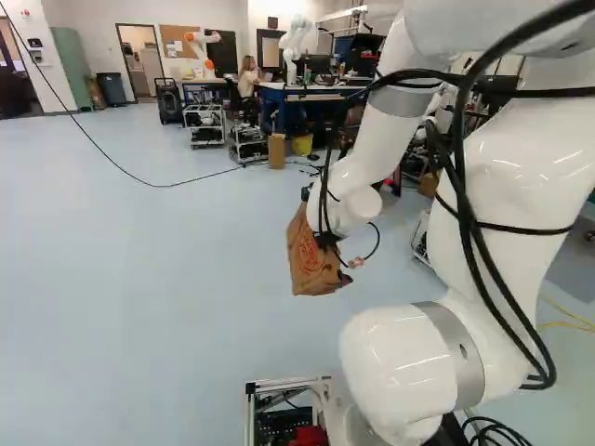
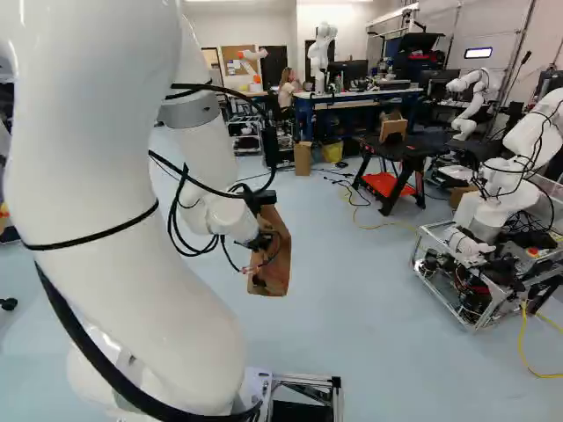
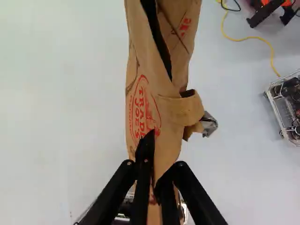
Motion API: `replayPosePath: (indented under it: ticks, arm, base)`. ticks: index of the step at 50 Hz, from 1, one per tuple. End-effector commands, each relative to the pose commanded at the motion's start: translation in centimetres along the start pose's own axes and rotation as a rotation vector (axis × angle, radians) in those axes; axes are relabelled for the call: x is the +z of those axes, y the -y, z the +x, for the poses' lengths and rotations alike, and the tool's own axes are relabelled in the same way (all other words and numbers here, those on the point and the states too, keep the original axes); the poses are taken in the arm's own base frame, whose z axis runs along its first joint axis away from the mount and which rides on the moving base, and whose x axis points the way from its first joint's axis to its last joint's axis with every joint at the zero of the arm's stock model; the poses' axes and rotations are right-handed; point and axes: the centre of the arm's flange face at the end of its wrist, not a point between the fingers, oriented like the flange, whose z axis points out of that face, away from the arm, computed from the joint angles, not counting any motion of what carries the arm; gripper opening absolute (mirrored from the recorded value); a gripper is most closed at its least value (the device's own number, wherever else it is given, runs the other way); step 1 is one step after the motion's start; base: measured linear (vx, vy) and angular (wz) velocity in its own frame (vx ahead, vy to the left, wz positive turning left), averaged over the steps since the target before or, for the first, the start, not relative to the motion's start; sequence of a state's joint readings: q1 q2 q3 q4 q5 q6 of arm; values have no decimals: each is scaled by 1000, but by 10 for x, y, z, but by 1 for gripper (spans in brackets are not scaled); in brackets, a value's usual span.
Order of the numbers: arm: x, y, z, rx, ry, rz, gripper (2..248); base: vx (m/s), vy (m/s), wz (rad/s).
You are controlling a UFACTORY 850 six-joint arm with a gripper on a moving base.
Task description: Pick up the grocery bag from the ground
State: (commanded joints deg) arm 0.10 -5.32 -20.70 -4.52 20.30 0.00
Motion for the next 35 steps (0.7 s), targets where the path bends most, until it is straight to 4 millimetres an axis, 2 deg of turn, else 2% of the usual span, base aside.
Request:
replayPosePath:
  ticks: [35]
  arm:
    - [-49,1,-10,36,-323,-23,19]
  base:
    - [0,0,0]
